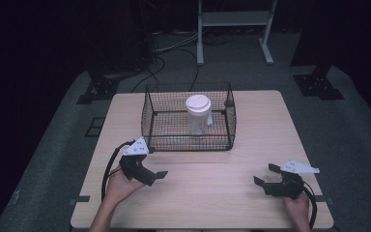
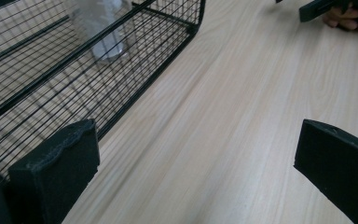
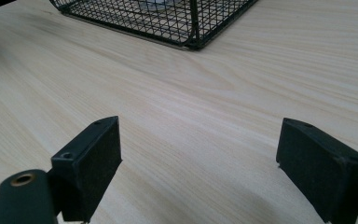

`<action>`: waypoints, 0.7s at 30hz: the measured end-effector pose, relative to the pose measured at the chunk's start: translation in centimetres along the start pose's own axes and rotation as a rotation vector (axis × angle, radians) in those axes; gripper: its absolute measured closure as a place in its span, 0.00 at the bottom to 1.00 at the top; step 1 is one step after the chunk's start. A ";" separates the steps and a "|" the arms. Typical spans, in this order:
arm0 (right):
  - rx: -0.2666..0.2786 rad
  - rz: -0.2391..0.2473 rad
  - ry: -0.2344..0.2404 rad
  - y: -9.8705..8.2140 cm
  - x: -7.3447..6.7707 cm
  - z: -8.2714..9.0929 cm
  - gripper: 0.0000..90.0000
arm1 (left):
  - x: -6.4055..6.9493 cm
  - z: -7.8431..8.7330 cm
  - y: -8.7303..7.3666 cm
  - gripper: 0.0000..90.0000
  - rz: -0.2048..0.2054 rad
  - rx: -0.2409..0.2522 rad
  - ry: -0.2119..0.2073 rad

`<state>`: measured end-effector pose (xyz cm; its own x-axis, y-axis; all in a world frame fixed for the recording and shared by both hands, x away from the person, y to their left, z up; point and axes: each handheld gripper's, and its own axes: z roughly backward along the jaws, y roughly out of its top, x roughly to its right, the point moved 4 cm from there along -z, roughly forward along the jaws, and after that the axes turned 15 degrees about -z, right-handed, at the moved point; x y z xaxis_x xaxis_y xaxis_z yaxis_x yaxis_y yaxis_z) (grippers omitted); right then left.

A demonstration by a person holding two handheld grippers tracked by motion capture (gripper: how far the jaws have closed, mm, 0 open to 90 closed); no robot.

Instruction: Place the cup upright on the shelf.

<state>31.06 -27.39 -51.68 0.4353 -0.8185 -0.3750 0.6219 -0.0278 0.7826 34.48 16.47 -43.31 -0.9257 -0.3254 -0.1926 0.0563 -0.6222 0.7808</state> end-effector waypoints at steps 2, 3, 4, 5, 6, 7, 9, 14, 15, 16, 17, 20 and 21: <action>0.000 0.000 0.000 0.0 0.0 0.0 0.14 | 0.0 0.2 -0.3 0.00 0.012 0.007 0.003; 0.000 0.000 0.000 0.0 0.0 0.0 0.14 | 0.0 0.3 -0.5 0.00 0.009 0.001 0.006; 0.000 0.000 0.000 0.0 0.0 0.0 0.14 | 0.0 0.4 -0.7 0.00 0.013 0.001 0.012; 0.001 0.000 0.000 0.0 0.0 0.0 0.14 | 0.0 0.6 -0.9 0.00 0.019 0.007 0.013; 0.001 0.000 0.000 0.0 0.0 0.0 0.14 | 0.0 0.7 -1.1 0.00 0.024 0.008 0.014; 0.001 -0.001 0.000 0.0 0.0 0.0 0.14 | 0.0 0.9 -1.4 0.00 0.024 0.005 0.020; 0.002 0.000 0.000 0.0 0.0 0.0 0.14 | 0.1 1.1 -1.8 0.00 0.036 0.015 0.020; 0.004 0.001 0.001 0.0 0.0 0.0 0.14 | 0.1 1.6 -3.1 0.00 0.060 0.010 0.036; 0.004 0.001 0.001 0.0 0.0 0.0 0.14 | 0.1 1.8 -3.4 0.00 0.064 0.014 0.043; 0.004 0.001 0.001 0.0 0.0 0.0 0.14 | 0.1 1.9 -3.5 0.00 0.067 0.017 0.046; 0.003 0.001 0.000 0.0 0.0 0.0 0.14 | 0.1 2.0 -3.6 0.00 0.070 0.020 0.054; 0.003 0.001 0.000 0.0 0.0 0.0 0.14 | 0.3 2.4 -4.1 0.00 0.079 0.034 0.064; 0.003 0.000 -0.001 0.0 0.0 0.0 0.14 | 0.3 2.5 -4.2 0.00 0.081 0.035 0.066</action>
<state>31.04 -27.42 -51.67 0.4352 -0.8188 -0.3744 0.6196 -0.0293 0.7843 33.01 20.76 -45.11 -0.8919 -0.4208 -0.1656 0.1158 -0.5667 0.8157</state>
